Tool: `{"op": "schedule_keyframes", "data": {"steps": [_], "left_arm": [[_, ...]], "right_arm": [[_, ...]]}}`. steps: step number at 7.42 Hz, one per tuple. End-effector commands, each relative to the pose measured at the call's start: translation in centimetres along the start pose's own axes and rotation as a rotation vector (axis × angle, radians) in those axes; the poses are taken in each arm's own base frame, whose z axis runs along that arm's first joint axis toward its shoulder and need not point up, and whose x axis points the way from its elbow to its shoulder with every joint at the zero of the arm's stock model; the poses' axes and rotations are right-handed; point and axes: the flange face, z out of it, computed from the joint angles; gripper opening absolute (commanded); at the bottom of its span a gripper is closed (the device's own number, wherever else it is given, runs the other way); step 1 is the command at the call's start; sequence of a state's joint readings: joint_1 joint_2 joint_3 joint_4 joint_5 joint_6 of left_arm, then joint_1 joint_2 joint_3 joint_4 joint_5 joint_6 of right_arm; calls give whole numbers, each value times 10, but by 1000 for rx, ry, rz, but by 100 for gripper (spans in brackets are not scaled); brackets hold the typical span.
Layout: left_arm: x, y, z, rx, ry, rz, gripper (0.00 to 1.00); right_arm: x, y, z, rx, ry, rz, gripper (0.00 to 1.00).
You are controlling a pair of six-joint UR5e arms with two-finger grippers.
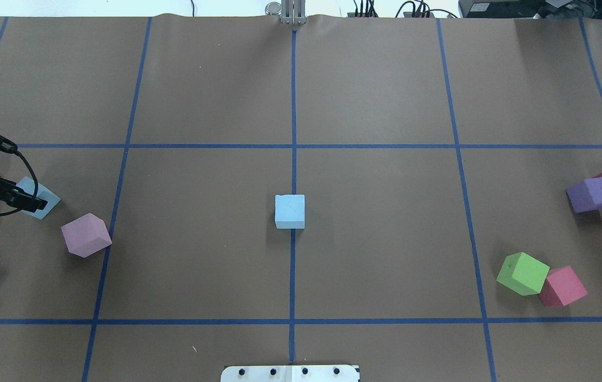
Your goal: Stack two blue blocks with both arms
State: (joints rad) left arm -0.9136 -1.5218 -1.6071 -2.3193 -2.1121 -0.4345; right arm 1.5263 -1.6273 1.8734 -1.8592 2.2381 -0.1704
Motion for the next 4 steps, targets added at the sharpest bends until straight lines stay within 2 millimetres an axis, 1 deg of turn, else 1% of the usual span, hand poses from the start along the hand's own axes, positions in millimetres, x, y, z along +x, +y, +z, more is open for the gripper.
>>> {"op": "schedule_keyframes", "data": {"steps": [1,2,3,4], "left_arm": [[1,2,6,-11,-4,1,73],[1,2,8,-13,-4,1,71],[1,1,10,-14,-3,2,67],[2,-1,8,-11,2,3,45]], "right_arm": [[1,1,1,-2,0,1,100],[1,1,1,-2,0,1,100],[1,1,2,-4,-1,3,100],[1,2,2,-4,-1,3,100]]}}
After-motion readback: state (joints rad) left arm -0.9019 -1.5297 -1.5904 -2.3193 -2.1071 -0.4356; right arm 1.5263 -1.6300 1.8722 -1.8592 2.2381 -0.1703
